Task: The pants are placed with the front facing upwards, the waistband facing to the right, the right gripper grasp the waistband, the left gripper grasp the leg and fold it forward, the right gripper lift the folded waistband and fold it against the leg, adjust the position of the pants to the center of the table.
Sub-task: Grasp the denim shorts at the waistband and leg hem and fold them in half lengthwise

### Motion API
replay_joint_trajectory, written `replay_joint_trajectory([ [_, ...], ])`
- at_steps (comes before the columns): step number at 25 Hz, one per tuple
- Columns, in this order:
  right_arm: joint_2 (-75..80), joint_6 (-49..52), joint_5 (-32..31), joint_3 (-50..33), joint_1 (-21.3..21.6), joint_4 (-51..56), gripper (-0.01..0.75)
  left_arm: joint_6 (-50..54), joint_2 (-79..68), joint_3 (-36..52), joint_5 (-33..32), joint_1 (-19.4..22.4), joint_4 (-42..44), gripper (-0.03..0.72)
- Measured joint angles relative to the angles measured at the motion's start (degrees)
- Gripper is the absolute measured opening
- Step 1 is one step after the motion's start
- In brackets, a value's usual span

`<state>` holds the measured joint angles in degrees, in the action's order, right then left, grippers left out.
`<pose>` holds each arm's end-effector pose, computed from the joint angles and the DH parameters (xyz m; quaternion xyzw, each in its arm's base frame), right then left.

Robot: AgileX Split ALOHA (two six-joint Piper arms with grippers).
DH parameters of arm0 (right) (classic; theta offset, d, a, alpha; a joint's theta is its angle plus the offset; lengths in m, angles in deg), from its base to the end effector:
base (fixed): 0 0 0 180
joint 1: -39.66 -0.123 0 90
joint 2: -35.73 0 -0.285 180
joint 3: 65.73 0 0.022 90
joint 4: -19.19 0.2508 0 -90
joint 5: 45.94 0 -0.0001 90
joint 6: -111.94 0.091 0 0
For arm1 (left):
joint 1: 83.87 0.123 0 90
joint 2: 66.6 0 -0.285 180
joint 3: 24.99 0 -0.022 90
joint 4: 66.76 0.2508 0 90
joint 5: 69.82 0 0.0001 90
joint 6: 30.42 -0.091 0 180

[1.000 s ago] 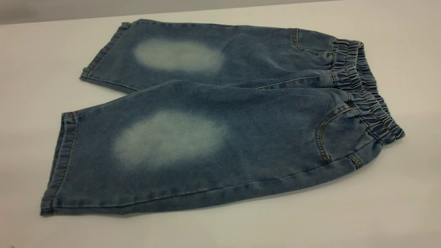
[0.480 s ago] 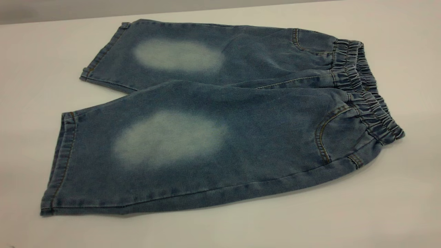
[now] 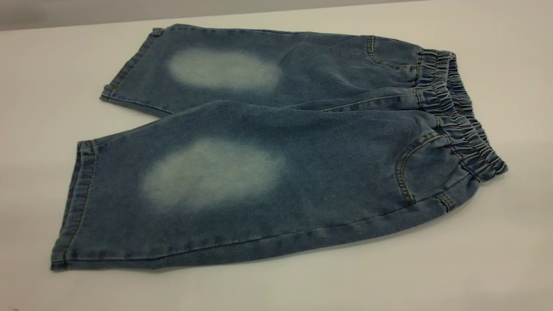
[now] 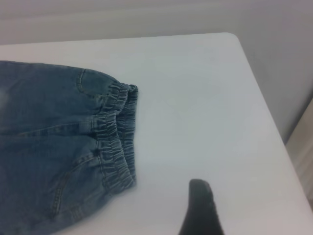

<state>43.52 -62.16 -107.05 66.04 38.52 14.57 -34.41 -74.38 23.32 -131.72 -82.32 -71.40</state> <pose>-0.0058 -0.0065 0.2787 0.0372 0.8517 -0.0082 0.5226 -0.0062 -0.0067 0.2772 0.0203 0.8562 -0.0155 0.5160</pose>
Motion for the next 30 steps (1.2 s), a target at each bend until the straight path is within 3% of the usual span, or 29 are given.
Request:
replay_joint_trajectory([
  [10,0.00,0.00,0.07,1.10,0.00,3.53,0.440,0.00,-2.10,-2.07,-1.46,-0.08,-1.73,0.245],
  [16,5.79,-1.02,1.27,4.19,-0.06,15.15,0.440,-5.58,-13.26,-8.19,0.75,-0.08,-4.18,0.245],
  [22,21.06,-5.90,5.00,4.04,-0.06,26.07,0.440,-15.16,-31.24,-11.49,8.83,-0.08,-5.04,0.245],
  [30,44.74,-12.40,16.10,3.86,-0.06,30.05,0.440,-20.33,-53.68,-11.31,19.51,-0.08,-10.95,0.245],
])
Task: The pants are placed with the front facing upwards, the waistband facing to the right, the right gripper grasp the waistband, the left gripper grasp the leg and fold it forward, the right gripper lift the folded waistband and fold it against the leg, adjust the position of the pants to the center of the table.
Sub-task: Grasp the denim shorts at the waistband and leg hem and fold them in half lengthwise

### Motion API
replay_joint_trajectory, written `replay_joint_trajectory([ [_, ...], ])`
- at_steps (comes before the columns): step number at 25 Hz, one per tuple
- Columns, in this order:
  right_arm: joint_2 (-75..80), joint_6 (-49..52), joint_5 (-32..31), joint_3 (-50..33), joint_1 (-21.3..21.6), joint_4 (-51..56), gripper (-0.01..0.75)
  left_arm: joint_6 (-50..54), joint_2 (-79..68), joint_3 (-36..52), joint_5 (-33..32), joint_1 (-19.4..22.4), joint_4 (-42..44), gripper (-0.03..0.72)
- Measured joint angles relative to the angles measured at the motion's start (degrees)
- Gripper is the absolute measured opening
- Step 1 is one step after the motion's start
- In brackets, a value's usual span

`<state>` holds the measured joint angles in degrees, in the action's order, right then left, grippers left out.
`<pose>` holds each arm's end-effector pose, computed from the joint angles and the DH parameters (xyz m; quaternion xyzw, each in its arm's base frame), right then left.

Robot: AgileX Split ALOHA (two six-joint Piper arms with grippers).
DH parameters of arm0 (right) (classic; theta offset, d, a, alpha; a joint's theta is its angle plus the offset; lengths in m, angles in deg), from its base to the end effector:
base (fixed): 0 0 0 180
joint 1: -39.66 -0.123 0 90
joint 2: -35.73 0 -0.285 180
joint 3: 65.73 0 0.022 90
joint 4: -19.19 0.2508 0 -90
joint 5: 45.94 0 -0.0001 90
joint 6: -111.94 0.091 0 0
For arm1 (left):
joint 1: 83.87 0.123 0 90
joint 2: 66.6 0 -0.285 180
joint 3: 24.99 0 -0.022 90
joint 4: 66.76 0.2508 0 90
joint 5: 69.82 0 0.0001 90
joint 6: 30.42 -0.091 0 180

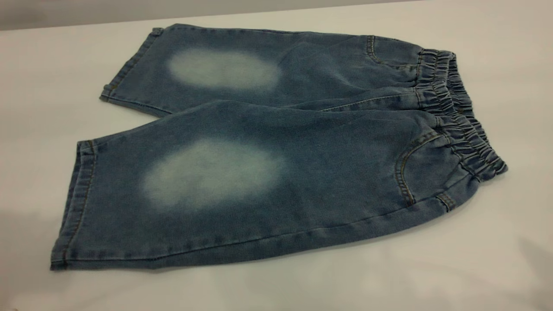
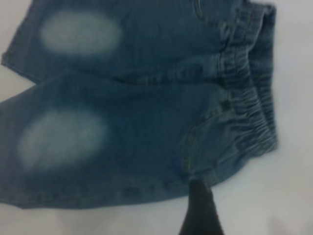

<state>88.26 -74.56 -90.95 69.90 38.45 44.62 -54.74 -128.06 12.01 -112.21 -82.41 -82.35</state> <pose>0.1344 0.0305 0.2754 0.0341 0.9265 0.1830 0.3271 0.1732 -0.0121 0.2898 0.1225 0.9276 -0.0426 0.3503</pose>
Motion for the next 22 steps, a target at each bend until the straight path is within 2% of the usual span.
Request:
replay_joint_trajectory([
  [3,9.02,-3.28,3.39,0.00,0.00,2.47,0.440,-6.30,-6.38,0.00,0.12,-1.18,-4.52,0.245],
  [8,22.62,-12.35,8.44,0.00,0.05,10.50,0.440,-17.63,-13.69,0.04,2.74,-6.12,-11.99,0.245],
  [13,33.53,-23.67,14.94,0.05,1.81,21.62,0.440,-23.45,-20.07,0.04,7.23,-10.76,-13.30,0.245],
  [17,41.42,-33.54,13.59,0.05,4.75,30.95,0.440,-23.75,-24.84,0.04,10.38,-13.83,-13.30,0.255],
  [22,49.33,-46.96,10.58,0.05,6.35,45.19,0.440,-24.94,-26.50,0.04,12.14,-17.53,-13.02,0.317],
])
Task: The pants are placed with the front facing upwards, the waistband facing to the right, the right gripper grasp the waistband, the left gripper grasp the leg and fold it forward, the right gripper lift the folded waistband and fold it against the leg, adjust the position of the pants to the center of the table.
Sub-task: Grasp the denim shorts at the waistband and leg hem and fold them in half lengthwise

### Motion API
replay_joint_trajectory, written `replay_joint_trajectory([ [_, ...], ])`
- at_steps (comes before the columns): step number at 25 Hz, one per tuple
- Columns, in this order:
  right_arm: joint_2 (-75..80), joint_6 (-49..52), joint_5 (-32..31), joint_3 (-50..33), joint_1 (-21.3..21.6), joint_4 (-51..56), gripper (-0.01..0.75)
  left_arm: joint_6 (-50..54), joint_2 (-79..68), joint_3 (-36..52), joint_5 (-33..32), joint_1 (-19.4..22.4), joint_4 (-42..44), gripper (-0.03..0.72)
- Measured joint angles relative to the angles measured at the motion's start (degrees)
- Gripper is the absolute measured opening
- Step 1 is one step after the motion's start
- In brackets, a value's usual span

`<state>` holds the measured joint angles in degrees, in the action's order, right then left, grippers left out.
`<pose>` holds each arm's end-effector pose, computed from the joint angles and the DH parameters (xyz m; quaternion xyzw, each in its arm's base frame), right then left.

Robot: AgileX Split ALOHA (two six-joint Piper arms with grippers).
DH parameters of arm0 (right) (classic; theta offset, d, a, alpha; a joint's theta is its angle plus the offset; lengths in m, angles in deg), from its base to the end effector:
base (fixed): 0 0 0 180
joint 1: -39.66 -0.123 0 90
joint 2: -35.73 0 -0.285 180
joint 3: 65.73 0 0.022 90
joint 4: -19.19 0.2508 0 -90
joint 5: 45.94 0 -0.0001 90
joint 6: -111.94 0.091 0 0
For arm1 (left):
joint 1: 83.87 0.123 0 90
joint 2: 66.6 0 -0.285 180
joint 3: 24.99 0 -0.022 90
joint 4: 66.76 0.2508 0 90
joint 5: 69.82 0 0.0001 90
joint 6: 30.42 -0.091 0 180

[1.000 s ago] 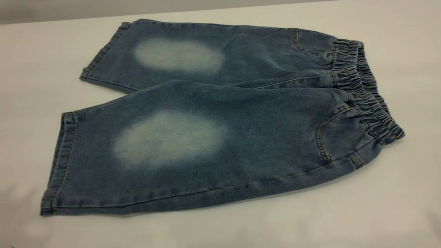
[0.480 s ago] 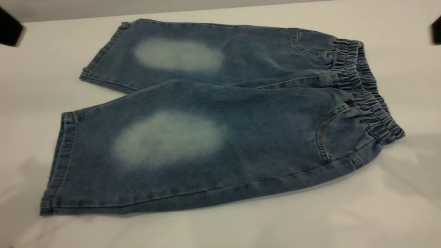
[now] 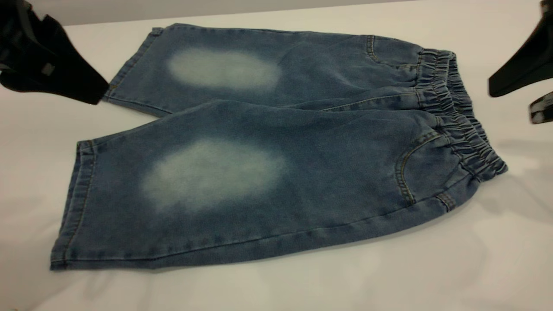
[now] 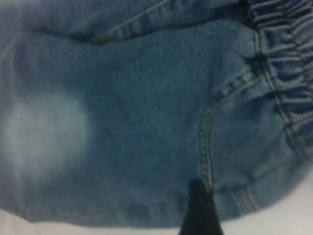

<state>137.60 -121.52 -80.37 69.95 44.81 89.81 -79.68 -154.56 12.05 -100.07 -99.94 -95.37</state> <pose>0.2474 0.0265 0.1339 0.1027 0.9404 0.2849 0.1548 0.2333 -0.0901 0.2039 0.3578 0.8949 -0.1010 0.2468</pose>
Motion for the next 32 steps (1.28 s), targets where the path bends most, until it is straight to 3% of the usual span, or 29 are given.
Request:
replay_joint_trajectory([
  [5,8.51,-8.11,0.08,0.00,0.00,8.49,0.440,0.07,0.06,0.00,1.11,-1.30,-0.11,0.375],
  [10,15.55,-13.87,1.17,0.00,0.08,13.93,0.440,0.25,0.06,0.00,0.73,-1.30,-0.11,0.381],
  [15,20.61,-17.00,0.29,0.00,2.82,15.40,0.440,0.23,0.06,0.00,0.73,-1.30,-0.30,0.382],
  [23,22.27,-22.59,-3.03,0.17,10.69,18.45,0.440,0.30,0.06,0.00,0.68,-1.30,-0.30,0.384],
  [32,26.67,-27.51,-5.53,0.17,11.11,22.55,0.440,0.30,0.06,0.00,0.68,-1.30,-0.30,0.384],
])
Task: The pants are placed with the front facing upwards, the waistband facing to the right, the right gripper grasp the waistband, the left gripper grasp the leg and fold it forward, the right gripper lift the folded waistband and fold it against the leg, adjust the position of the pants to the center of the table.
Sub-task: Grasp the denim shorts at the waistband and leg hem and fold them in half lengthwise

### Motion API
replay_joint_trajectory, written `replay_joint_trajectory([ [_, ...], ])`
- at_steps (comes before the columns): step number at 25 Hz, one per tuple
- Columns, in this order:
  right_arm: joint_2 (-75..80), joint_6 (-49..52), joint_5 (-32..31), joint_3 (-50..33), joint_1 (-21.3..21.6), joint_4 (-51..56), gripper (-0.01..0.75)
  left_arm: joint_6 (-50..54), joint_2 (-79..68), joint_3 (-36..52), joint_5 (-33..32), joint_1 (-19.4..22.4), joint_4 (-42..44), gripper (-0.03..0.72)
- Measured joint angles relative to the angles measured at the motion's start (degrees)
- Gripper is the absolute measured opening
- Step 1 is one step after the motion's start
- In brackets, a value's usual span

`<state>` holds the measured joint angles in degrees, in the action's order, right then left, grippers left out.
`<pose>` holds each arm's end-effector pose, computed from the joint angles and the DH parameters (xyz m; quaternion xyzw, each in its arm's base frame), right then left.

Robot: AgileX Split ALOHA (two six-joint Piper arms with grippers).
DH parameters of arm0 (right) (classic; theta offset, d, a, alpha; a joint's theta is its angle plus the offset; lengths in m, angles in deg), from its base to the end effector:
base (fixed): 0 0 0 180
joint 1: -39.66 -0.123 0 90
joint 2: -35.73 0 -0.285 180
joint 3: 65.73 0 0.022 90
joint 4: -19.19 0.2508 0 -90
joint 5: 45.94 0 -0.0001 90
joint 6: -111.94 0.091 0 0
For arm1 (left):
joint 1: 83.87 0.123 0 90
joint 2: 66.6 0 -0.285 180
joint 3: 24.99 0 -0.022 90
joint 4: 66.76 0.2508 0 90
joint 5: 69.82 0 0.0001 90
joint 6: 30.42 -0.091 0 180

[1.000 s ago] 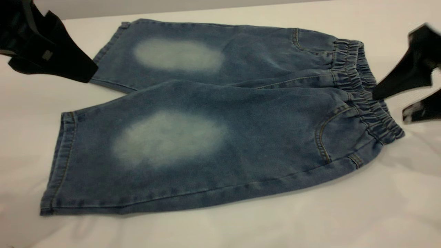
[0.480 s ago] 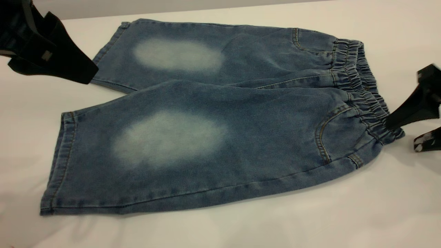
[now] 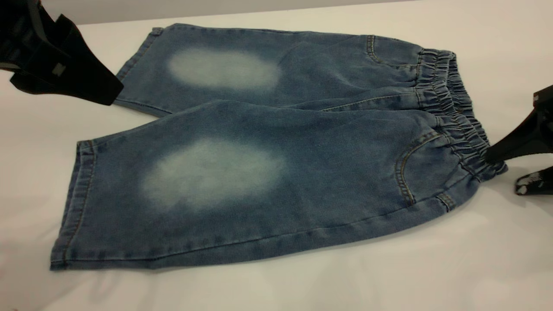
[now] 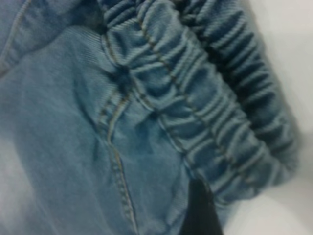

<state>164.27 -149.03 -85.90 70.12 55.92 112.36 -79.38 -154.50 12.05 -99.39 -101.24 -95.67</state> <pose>0.2500 -0.0121 0.0312 0.2092 0.9133 0.3375 0.0908 0.2321 -0.0954 0.2046 0.3622 0.8916 -0.1036 0.2513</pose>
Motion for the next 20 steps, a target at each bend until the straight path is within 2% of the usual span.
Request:
replay_joint_trajectory([
  [8,3.87,-5.80,-4.71,0.55,-0.05,4.78,0.433,0.00,0.00,0.00,-0.02,0.00,0.00,0.384],
  [15,4.40,-9.07,-6.18,1.11,-0.05,6.94,0.433,0.00,0.00,0.00,-0.31,0.00,0.00,0.384],
  [20,4.58,-9.13,-11.95,1.11,-0.05,6.81,0.435,0.00,0.00,0.00,-0.59,0.00,0.00,0.384],
])
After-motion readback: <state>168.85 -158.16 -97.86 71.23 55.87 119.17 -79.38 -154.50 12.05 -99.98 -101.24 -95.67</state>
